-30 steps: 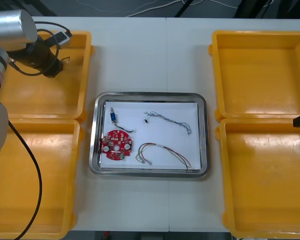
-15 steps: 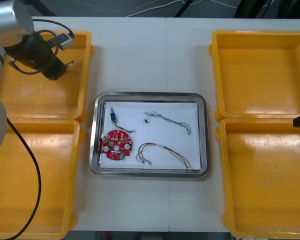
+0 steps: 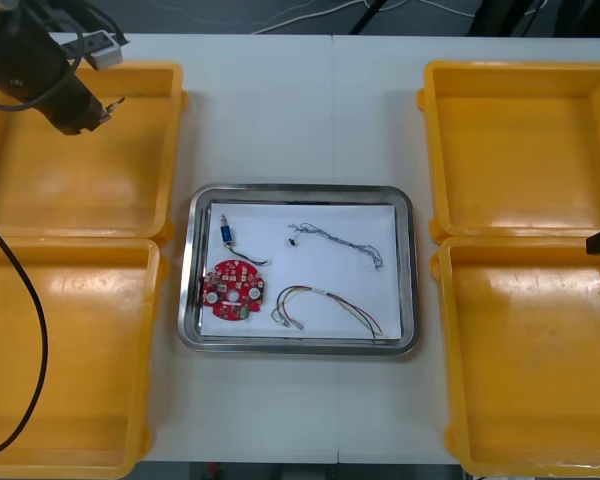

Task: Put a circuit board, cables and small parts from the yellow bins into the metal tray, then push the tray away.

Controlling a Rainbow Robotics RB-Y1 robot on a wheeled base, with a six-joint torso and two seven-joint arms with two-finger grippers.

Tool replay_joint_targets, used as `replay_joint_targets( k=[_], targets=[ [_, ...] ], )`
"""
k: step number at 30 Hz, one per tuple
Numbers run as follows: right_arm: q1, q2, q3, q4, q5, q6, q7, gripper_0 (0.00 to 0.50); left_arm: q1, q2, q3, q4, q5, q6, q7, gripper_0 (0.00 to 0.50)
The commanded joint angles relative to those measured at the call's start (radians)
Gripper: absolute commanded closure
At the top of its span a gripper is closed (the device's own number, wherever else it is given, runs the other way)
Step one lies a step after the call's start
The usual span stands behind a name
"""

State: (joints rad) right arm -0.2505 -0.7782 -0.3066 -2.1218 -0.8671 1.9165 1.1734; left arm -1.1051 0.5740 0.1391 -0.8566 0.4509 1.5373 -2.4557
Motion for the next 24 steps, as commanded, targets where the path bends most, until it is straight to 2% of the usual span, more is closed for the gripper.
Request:
replay_joint_targets(
  k=[1,8,19,24],
  targets=[
    [0.011,-0.044,-0.031,-0.03,-0.009,0.003,-0.008,0.0,0.007,0.064,0.037,-0.122,0.014,0.086,0.017,0.5],
    [0.011,-0.044,-0.031,-0.03,-0.009,0.003,-0.008,0.0,0.059,0.076,0.043,-0.276,0.028,0.211,0.139,0.5],
    [0.011,-0.044,-0.031,-0.03,-0.009,0.003,-0.008,0.0,0.165,0.081,0.023,-0.556,0.078,0.379,0.422,0.5],
    [0.011,-0.044,-0.031,-0.03,-0.009,0.003,-0.008,0.0,0.185,0.081,-0.013,-0.656,0.106,0.383,0.583,0.5]
  ],
)
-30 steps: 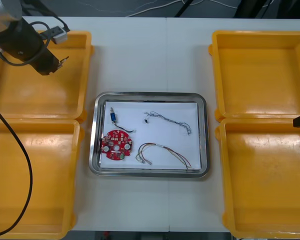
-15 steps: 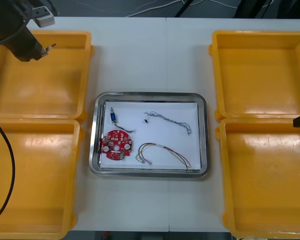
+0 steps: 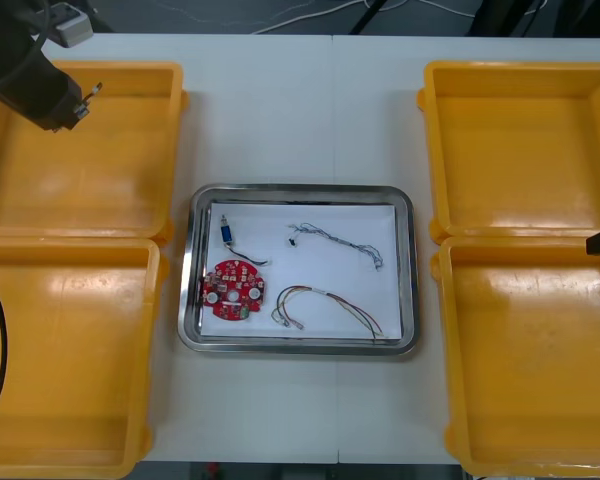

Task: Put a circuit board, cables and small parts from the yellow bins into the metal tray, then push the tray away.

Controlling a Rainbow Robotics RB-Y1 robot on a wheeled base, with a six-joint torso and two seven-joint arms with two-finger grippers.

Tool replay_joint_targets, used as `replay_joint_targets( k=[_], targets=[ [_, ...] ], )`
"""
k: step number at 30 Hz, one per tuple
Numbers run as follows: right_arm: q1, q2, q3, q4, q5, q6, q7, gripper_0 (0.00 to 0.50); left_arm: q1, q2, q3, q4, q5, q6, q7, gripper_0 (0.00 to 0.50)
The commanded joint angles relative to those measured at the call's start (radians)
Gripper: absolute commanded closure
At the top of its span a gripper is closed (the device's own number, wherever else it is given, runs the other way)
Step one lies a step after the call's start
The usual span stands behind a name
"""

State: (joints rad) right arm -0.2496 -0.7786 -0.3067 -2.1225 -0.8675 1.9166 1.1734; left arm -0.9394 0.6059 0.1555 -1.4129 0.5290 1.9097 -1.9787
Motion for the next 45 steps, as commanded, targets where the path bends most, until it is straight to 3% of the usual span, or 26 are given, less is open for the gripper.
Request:
replay_joint_targets(
  k=[1,5,21,38,45],
  targets=[
    [0.01,-0.044,-0.031,-0.03,-0.008,0.003,-0.008,0.0,0.022,0.049,-0.047,-0.121,0.045,0.01,0.166,0.5],
    [0.01,-0.044,-0.031,-0.03,-0.008,0.003,-0.008,0.0,0.024,0.049,-0.103,-0.166,0.092,0.01,0.33,0.5],
    [0.01,-0.044,-0.031,-0.03,-0.008,0.003,-0.008,0.0,0.01,0.017,-0.309,-0.244,0.124,0.01,0.775,0.5],
    [0.01,-0.044,-0.031,-0.03,-0.008,0.003,-0.008,0.0,-0.03,-0.066,-0.488,-0.267,0.138,0.01,1.109,0.5],
    [0.01,-0.044,-0.031,-0.03,-0.008,0.003,-0.008,0.0,-0.036,-0.104,-0.567,-0.268,0.109,0.01,1.209,0.5]
  ],
)
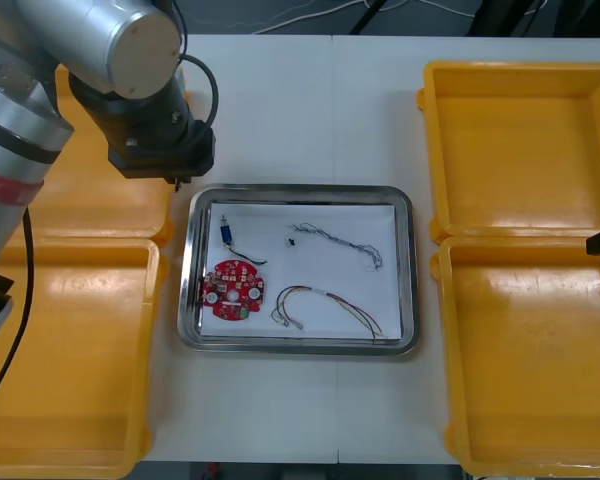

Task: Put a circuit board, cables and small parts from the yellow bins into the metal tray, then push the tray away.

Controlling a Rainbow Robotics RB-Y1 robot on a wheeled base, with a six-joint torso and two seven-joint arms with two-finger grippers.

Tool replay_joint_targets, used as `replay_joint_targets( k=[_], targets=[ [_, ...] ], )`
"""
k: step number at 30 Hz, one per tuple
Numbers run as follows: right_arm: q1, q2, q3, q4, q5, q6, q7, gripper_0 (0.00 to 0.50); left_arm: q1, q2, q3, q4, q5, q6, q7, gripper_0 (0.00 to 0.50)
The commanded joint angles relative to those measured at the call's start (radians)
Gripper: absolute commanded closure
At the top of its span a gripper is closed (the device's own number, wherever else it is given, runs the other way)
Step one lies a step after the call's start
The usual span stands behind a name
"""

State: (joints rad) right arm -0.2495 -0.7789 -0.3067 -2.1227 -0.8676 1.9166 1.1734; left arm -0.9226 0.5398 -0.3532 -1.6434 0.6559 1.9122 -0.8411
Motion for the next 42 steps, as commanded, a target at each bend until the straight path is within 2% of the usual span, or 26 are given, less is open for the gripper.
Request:
replay_joint_targets(
  k=[1,9,17,22,42],
  targets=[
    [0.01,-0.043,-0.031,-0.03,-0.008,0.003,-0.008,0.0,-0.052,-0.041,-0.078,-0.038,-0.022,0.007,0.091,0.5],
    [0.01,-0.043,-0.031,-0.03,-0.008,0.003,-0.008,0.0,-0.052,-0.077,-0.162,-0.039,-0.055,-0.075,0.2,0.5],
    [0.01,-0.043,-0.031,-0.03,-0.008,0.003,-0.008,0.0,-0.036,-0.098,-0.199,-0.039,-0.098,-0.139,0.234,0.5],
    [0.01,-0.043,-0.031,-0.03,-0.008,0.003,-0.008,0.0,-0.009,-0.1,-0.224,-0.053,-0.13,-0.186,0.244,0.5],
    [0.01,-0.043,-0.031,-0.03,-0.008,0.003,-0.008,0.0,0.116,-0.1,-0.265,-0.107,-0.222,-0.251,0.237,0.5]
  ],
)
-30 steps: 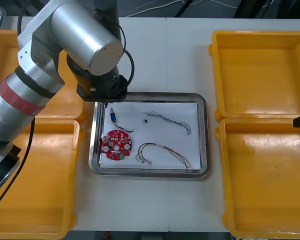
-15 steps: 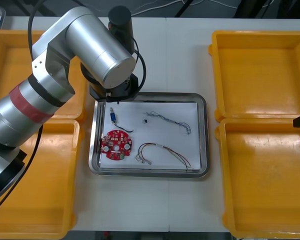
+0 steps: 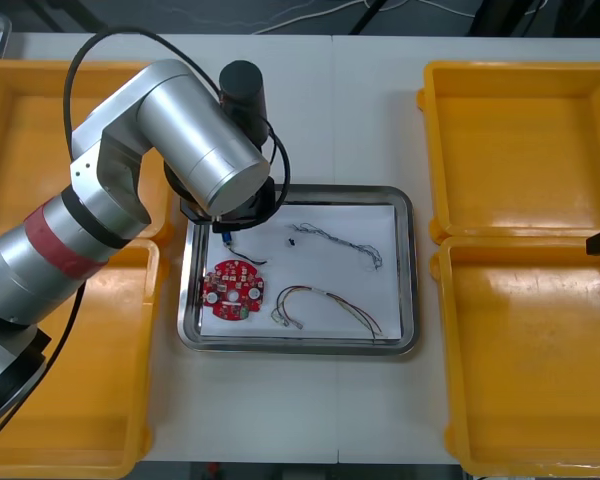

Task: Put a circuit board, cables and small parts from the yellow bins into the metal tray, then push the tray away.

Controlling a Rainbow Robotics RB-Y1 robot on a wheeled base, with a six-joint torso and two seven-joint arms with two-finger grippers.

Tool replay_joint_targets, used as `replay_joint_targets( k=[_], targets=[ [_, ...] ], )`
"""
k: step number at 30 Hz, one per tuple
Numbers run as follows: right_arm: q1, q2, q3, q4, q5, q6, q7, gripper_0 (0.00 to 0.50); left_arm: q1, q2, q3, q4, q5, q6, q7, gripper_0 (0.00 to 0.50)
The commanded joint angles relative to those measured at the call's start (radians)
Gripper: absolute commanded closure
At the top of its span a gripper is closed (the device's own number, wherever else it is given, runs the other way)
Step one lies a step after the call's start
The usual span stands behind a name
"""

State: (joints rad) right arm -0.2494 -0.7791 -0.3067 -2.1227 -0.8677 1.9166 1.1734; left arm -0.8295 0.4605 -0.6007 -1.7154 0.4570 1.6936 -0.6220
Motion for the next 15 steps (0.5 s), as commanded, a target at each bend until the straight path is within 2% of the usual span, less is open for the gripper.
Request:
replay_joint_targets(
  k=[1,15],
  targets=[
    [0.01,-0.043,-0.031,-0.029,-0.008,0.003,-0.008,0.0,0.027,-0.02,-0.019,-0.035,-0.023,-0.043,0.015,0.5],
    [0.01,-0.043,-0.031,-0.029,-0.008,0.003,-0.008,0.0,0.056,-0.031,-0.048,-0.033,-0.026,-0.094,0.007,0.5]
  ],
)
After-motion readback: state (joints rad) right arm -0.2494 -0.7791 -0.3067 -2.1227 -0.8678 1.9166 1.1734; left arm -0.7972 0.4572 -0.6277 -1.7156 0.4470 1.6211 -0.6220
